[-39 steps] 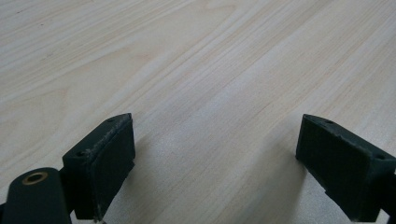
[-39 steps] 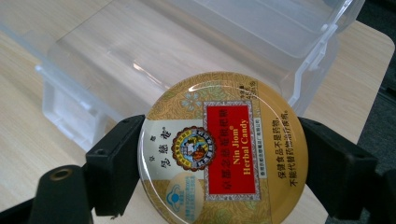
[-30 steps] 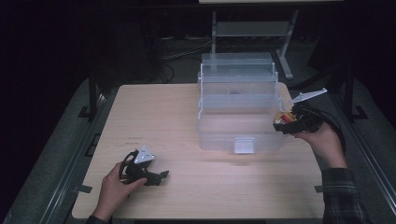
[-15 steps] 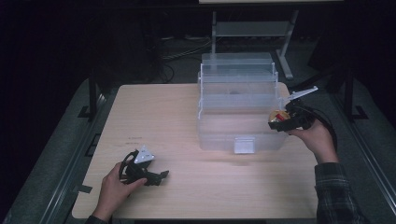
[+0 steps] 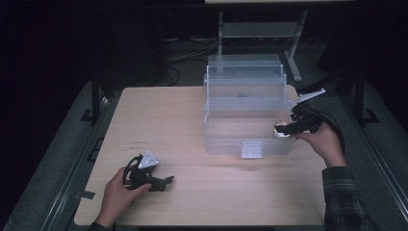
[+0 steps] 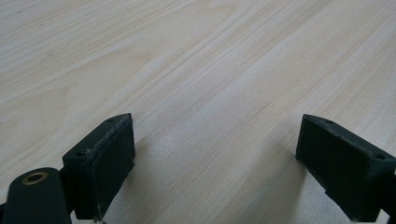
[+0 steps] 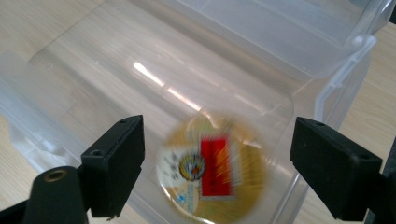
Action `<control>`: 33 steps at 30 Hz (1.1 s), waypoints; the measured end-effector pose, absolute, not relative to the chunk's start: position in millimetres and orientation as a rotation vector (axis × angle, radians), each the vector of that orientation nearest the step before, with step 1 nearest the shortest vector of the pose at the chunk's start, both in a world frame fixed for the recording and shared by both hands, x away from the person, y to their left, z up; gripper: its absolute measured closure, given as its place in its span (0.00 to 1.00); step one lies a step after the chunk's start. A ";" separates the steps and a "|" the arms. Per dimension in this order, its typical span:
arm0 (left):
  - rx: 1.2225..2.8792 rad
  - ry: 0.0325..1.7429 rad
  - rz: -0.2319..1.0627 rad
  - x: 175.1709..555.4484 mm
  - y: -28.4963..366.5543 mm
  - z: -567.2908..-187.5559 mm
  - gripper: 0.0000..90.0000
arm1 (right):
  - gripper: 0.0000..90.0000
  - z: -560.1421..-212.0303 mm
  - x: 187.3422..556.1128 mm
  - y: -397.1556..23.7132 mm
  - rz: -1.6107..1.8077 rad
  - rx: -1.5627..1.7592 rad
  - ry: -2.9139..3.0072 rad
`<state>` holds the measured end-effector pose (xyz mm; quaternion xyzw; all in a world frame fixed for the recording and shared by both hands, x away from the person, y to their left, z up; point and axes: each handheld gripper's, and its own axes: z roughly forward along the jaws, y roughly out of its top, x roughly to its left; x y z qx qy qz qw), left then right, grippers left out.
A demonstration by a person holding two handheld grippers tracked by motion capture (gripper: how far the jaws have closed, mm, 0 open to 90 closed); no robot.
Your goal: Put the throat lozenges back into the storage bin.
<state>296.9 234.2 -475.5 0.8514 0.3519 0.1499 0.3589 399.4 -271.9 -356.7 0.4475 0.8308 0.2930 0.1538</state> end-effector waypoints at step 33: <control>2.194 0.909 0.386 296.9 234.1 -475.5 0.12 | 0.01 -364.9 336.1 -298.7 0.948 1.311 2.290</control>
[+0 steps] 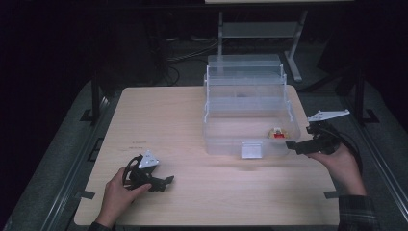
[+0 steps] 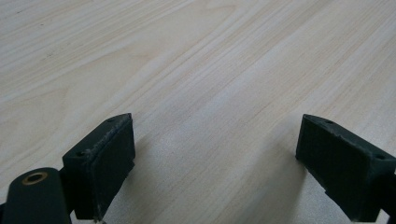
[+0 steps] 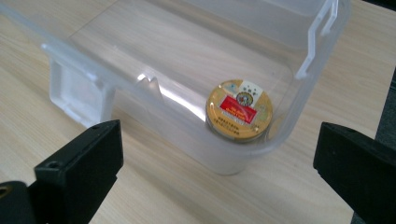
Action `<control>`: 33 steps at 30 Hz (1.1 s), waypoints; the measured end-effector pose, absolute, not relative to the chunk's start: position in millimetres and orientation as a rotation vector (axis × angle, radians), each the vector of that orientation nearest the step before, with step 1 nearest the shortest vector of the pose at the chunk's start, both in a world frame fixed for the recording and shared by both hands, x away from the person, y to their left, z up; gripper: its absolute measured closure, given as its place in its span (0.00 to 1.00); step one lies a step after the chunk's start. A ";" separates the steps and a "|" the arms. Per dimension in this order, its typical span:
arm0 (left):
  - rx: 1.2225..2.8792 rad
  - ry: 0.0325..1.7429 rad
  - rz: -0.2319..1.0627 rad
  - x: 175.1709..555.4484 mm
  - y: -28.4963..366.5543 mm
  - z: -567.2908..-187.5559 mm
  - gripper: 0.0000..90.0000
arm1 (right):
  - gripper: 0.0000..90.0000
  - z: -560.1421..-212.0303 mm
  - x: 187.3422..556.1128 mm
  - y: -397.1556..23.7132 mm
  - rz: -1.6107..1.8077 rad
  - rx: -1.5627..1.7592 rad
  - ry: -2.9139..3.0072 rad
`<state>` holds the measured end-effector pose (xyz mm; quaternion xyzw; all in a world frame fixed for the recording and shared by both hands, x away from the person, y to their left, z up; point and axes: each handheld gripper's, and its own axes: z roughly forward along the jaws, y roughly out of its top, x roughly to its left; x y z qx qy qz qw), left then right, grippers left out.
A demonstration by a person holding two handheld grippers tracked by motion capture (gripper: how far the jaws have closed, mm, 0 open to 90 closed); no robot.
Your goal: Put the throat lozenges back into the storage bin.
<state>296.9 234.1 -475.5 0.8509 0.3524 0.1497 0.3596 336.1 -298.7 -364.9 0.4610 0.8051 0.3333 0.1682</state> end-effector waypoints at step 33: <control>2.198 0.904 0.389 297.0 234.4 -475.5 0.12 | 0.01 -455.1 275.0 -306.5 0.948 1.354 2.231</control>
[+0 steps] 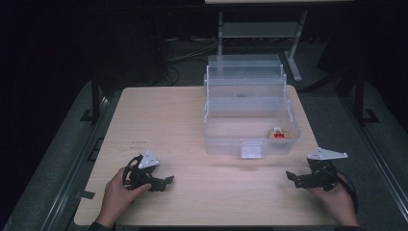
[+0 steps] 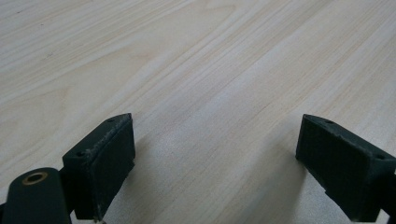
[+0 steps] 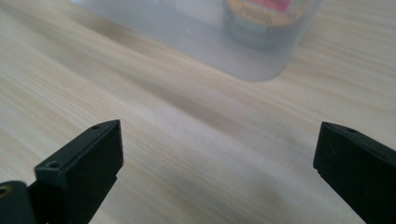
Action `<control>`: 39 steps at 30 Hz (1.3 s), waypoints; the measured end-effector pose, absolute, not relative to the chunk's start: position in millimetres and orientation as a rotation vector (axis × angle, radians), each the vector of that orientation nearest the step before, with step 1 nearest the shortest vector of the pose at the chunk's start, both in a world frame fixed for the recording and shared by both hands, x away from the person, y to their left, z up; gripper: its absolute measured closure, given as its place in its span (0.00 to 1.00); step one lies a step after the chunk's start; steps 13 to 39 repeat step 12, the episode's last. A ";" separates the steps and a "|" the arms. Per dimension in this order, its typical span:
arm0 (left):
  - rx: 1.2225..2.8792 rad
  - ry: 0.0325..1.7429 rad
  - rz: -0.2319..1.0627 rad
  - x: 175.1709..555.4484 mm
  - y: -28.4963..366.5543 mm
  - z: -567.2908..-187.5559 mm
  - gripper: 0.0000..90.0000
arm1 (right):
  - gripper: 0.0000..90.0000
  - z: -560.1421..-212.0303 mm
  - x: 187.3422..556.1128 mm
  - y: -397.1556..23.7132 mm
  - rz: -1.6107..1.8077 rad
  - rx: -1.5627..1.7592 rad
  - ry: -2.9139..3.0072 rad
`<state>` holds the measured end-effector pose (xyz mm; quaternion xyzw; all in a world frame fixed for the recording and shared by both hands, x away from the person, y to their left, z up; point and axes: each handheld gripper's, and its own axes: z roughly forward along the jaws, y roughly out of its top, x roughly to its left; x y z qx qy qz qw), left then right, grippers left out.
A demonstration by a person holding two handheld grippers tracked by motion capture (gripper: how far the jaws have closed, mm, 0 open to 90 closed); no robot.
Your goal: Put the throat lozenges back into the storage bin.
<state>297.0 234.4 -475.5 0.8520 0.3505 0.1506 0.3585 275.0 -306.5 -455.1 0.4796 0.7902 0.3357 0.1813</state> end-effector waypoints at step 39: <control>2.198 0.904 0.389 297.0 234.4 -475.5 0.12 | 0.01 -474.4 266.7 -301.9 0.870 1.348 2.268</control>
